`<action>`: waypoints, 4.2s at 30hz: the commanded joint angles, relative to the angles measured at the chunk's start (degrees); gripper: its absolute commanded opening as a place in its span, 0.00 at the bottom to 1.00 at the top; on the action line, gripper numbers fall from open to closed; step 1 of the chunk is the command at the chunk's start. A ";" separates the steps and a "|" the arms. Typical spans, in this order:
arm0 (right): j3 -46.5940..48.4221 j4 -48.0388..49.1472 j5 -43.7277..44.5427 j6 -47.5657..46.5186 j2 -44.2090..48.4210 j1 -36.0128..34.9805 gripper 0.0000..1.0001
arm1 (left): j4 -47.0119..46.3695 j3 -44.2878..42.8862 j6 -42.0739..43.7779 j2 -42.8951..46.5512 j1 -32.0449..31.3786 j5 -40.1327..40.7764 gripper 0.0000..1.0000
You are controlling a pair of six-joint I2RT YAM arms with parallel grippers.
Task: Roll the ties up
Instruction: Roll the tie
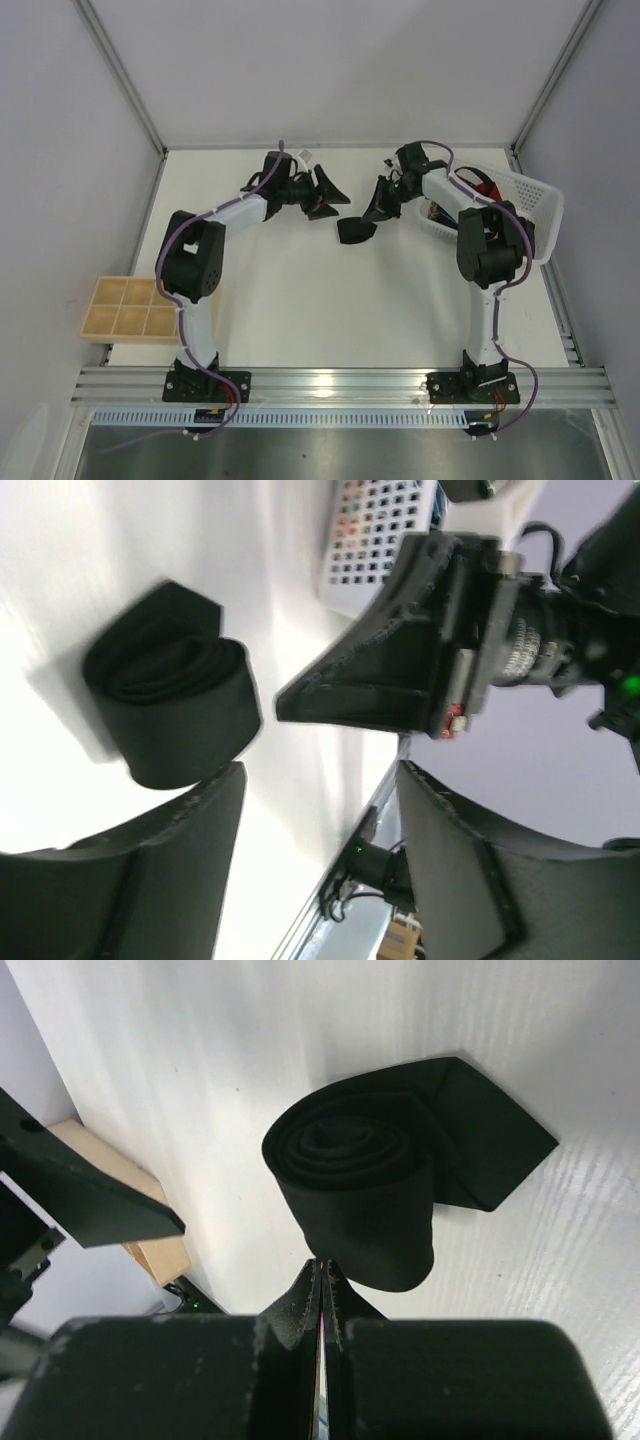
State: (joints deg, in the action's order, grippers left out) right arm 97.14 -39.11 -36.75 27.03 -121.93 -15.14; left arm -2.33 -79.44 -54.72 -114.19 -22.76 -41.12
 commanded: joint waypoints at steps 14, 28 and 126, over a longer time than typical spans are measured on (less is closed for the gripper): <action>-17.41 4.13 29.09 15.15 16.28 -7.45 0.00 | 26.75 -35.59 23.17 -22.98 -0.87 14.40 0.63; -27.44 12.57 39.91 29.40 16.11 -12.37 0.00 | 34.67 -32.63 22.64 -24.60 -5.27 20.82 0.60; -4.14 10.80 10.38 1.44 -3.41 -4.99 0.00 | 20.18 22.66 14.29 30.96 2.28 11.07 0.57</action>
State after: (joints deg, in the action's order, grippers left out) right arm 95.85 -29.50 -26.98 26.24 -127.15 -20.01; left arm 19.94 -57.41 -39.20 -85.84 -20.38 -28.73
